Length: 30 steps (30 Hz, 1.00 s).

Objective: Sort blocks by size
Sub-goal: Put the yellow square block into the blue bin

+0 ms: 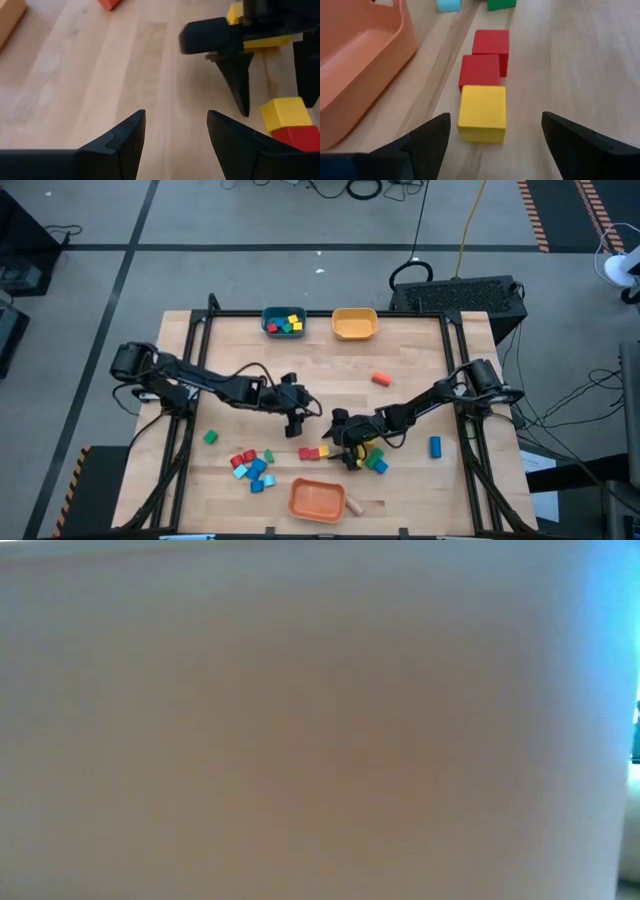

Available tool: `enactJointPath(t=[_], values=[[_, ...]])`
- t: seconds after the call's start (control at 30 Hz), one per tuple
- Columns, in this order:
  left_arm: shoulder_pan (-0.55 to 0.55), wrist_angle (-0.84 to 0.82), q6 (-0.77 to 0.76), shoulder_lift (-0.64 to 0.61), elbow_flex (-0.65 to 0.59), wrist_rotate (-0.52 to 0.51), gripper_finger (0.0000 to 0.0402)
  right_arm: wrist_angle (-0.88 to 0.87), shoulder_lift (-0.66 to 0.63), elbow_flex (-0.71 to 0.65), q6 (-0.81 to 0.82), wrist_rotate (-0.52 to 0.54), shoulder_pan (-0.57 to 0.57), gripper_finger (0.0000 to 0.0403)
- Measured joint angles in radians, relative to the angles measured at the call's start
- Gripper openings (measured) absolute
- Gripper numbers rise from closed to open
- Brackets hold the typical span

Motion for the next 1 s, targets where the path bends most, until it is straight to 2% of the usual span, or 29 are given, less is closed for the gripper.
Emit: enactJointPath(t=[0.2, 0.47, 0.6, 0.67, 1.0], values=[[-0.021, 0.057, 0.001, 0.050, 0.000, -0.008, 0.0215, 0.025, 0.020, 0.000, 0.000, -0.007, 0.001, 0.0273], [-0.039, 0.056, -0.014, 0.059, 0.000, -0.010, 0.0215, 0.058, 0.047, 0.001, 0.008, -0.004, -0.002, 0.0190], [-0.050, 0.055, -0.016, 0.059, 0.000, -0.012, 0.0215, 0.068, 0.047, 0.001, 0.005, -0.005, -0.003, 0.0134], [-0.055, 0.055, 0.006, 0.059, 0.000, -0.040, 0.0215, 0.068, 0.047, 0.001, 0.000, -0.006, -0.003, 0.0112], [-0.102, 0.054, 0.150, 0.059, 0.000, -0.160, 0.0215, 0.050, 0.009, 0.001, -0.003, -0.003, -0.009, 0.0112]])
